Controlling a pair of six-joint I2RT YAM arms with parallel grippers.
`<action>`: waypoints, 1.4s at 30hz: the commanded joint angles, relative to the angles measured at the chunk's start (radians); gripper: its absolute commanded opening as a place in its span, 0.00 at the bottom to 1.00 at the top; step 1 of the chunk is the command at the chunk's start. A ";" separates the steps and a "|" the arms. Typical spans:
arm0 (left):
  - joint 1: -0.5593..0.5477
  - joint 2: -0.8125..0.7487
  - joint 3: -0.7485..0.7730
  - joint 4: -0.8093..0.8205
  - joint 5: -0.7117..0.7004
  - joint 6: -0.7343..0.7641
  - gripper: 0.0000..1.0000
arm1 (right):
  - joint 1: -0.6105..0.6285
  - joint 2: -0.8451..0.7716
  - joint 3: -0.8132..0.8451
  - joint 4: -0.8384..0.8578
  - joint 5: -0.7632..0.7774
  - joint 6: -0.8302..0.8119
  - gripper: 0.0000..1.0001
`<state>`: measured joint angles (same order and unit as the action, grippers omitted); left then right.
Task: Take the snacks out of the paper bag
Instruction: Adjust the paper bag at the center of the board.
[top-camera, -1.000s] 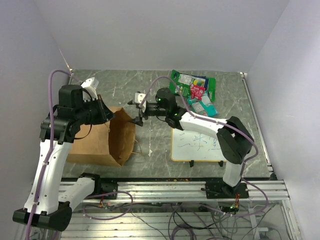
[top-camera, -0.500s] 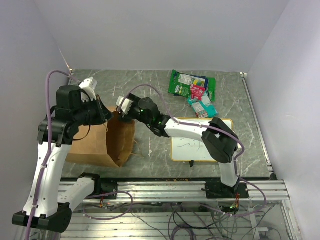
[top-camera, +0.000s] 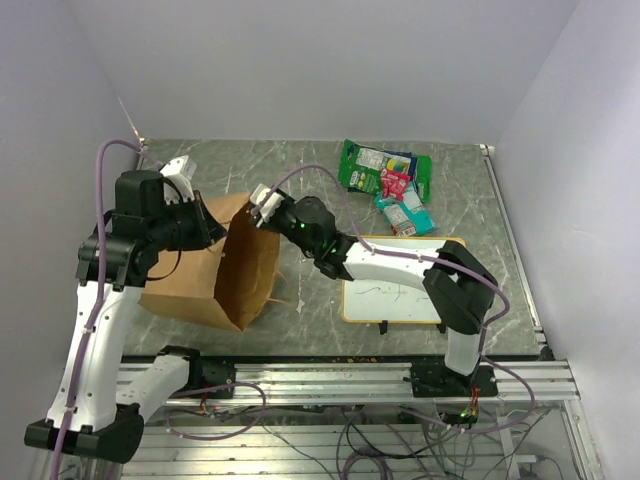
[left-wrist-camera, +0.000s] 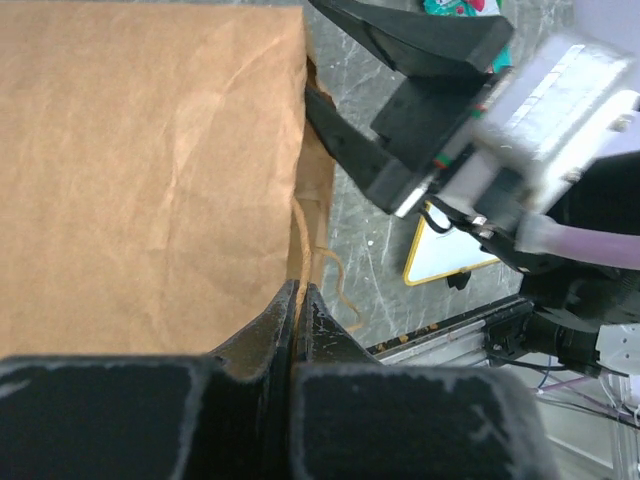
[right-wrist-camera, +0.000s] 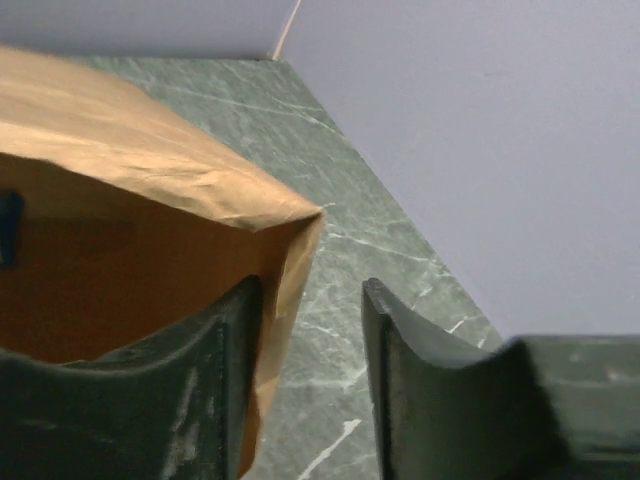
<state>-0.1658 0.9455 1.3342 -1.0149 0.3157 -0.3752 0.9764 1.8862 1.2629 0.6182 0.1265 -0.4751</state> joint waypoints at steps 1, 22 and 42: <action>-0.005 0.035 0.053 0.040 -0.057 0.023 0.07 | -0.003 -0.045 -0.027 0.055 0.013 0.066 0.37; -0.030 0.273 0.280 0.142 -0.044 0.090 0.07 | -0.035 -0.137 -0.208 0.118 0.017 0.122 0.00; -0.233 -0.006 0.011 -0.061 -0.142 0.135 0.07 | -0.018 -0.299 -0.297 -0.114 -0.302 0.219 0.09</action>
<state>-0.3965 1.0386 1.4326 -1.0119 0.2169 -0.1951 0.9340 1.6337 0.9333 0.6224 -0.0338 -0.2829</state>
